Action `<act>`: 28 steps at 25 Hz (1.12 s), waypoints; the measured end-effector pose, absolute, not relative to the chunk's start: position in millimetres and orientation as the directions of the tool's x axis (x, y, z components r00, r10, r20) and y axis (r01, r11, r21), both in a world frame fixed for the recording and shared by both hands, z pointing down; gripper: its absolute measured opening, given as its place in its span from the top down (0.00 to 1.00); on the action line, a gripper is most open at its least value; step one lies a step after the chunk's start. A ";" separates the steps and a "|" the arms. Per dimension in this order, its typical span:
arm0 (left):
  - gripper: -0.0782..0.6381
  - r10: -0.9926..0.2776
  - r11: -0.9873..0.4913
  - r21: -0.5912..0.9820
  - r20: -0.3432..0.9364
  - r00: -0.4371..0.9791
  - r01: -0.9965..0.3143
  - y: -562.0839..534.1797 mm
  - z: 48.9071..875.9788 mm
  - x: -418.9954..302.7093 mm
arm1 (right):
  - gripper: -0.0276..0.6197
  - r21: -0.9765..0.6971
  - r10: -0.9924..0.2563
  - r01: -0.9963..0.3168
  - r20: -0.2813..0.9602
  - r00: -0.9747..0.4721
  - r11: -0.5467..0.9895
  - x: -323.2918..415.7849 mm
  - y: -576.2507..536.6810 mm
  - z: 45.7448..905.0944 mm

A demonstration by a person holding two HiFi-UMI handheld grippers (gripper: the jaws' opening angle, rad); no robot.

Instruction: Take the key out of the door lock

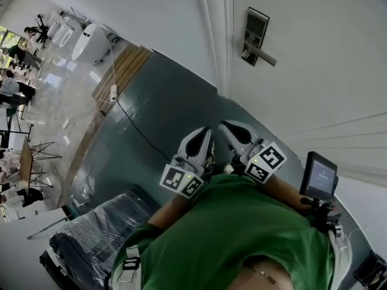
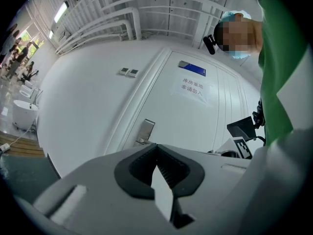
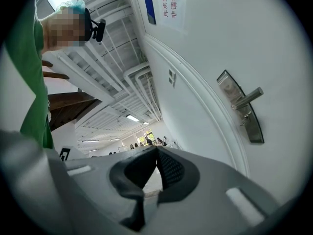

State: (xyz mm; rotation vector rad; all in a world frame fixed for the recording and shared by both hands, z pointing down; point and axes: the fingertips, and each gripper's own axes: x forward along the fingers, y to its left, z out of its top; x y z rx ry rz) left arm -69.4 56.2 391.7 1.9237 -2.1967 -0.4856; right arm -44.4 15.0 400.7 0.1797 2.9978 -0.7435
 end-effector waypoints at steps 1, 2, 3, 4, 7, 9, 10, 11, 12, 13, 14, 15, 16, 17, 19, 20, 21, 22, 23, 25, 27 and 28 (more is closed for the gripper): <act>0.89 -0.988 0.097 0.361 -0.080 -0.135 -0.928 52.2 390.9 -71.5 | 0.95 -0.459 0.090 0.113 -0.072 -0.993 0.881 -45.5 11.9 399.5; 0.89 -0.989 0.086 0.362 -0.082 -0.124 -0.928 48.3 390.1 -73.6 | 0.95 -0.455 0.079 0.102 -0.069 -0.994 0.885 -46.6 8.9 398.6; 0.89 -0.990 0.074 0.364 -0.085 -0.112 -0.929 44.2 389.4 -75.5 | 0.95 -0.451 0.068 0.090 -0.065 -0.996 0.888 -47.7 5.5 398.1; 0.89 -0.991 0.061 0.365 -0.088 -0.100 -0.929 39.7 388.9 -77.2 | 0.95 -0.447 0.056 0.078 -0.062 -0.997 0.891 -48.6 1.5 397.8; 0.89 -0.993 0.021 0.365 -0.098 -0.061 -0.931 24.7 389.7 -81.8 | 0.95 -0.435 0.015 0.037 -0.055 -0.998 0.899 -50.0 -12.8 398.4; 0.89 -0.994 -0.001 0.367 -0.103 -0.039 -0.930 16.5 391.0 -87.6 | 0.95 -0.428 -0.009 0.013 -0.049 -0.999 0.904 -53.7 -20.1 399.3; 0.89 -0.994 -0.011 0.368 -0.106 -0.030 -0.930 13.2 391.4 -91.6 | 0.95 -0.424 -0.018 0.003 -0.046 -0.999 0.906 -57.2 -22.5 399.5; 0.89 -0.994 -0.020 0.370 -0.108 -0.021 -0.929 10.2 391.4 -96.1 | 0.95 -0.419 -0.025 -0.005 -0.043 -0.999 0.908 -61.4 -24.5 399.6; 0.89 -0.994 -0.029 0.371 -0.110 -0.013 -0.928 7.5 391.3 -101.0 | 0.95 -0.415 -0.032 -0.012 -0.040 -0.999 0.910 -66.1 -26.0 399.5; 0.89 -0.994 -0.036 0.372 -0.111 -0.006 -0.928 5.0 391.0 -106.1 | 0.95 -0.412 -0.038 -0.019 -0.038 -0.999 0.911 -71.2 -27.4 399.2; 0.89 -0.994 -0.044 0.373 -0.112 0.002 -0.927 2.7 390.8 -111.6 | 0.95 -0.409 -0.045 -0.027 -0.035 -0.998 0.912 -76.5 -29.0 398.8; 0.89 -0.994 -0.051 0.375 -0.113 0.009 -0.926 0.6 390.7 -117.2 | 0.95 -0.408 -0.053 -0.035 -0.032 -0.998 0.912 -82.0 -30.7 398.5; 0.89 -0.993 -0.058 0.377 -0.113 0.016 -0.924 -1.1 390.8 -123.1 | 0.95 -0.407 -0.062 -0.044 -0.029 -0.998 0.913 -87.5 -32.4 398.1; 0.89 -0.993 -0.065 0.380 -0.113 0.023 -0.923 -2.7 391.4 -129.0 | 0.95 -0.406 -0.070 -0.053 -0.026 -0.997 0.912 -93.1 -34.1 398.0; 0.89 -0.993 -0.078 0.387 -0.111 0.038 -0.919 -6.6 393.7 -141.4 | 0.95 -0.403 -0.084 -0.070 -0.018 -0.996 0.913 -104.4 -37.3 398.9; 0.89 -0.993 -0.085 0.391 -0.110 0.045 -0.916 -8.3 395.5 -147.9 | 0.95 -0.401 -0.091 -0.078 -0.013 -0.996 0.913 -110.5 -38.4 399.9; 0.89 -0.993 -0.092 0.395 -0.107 0.054 -0.914 -9.1 397.8 -155.0 | 0.95 -0.400 -0.099 -0.087 -0.009 -0.995 0.912 -117.5 -38.9 401.4; 0.89 -0.992 -0.100 0.398 -0.105 0.063 -0.912 -9.3 400.9 -162.8 | 0.95 -0.399 -0.108 -0.097 -0.006 -0.994 0.912 -125.3 -38.6 403.7; 0.89 -0.992 -0.108 0.401 -0.104 0.072 -0.910 -9.2 404.4 -170.8 | 0.95 -0.399 -0.118 -0.107 -0.003 -0.993 0.911 -133.4 -37.9 406.6; 0.89 -0.990 -0.128 0.404 -0.103 0.094 -0.906 -10.1 410.8 -183.5 | 0.95 -0.396 -0.139 -0.128 0.001 -0.990 0.909 -146.3 -37.5 411.9; 0.89 -0.988 -0.149 0.408 -0.103 0.117 -0.901 -13.6 414.0 -189.5 | 0.95 -0.394 -0.159 -0.149 0.005 -0.987 0.907 -152.6 -39.6 414.1; 0.89 -0.986 -0.159 0.409 -0.102 0.128 -0.898 -16.5 414.5 -191.0 | 0.95 -0.394 -0.170 -0.159 0.008 -0.985 0.905 -154.1 -41.6 414.1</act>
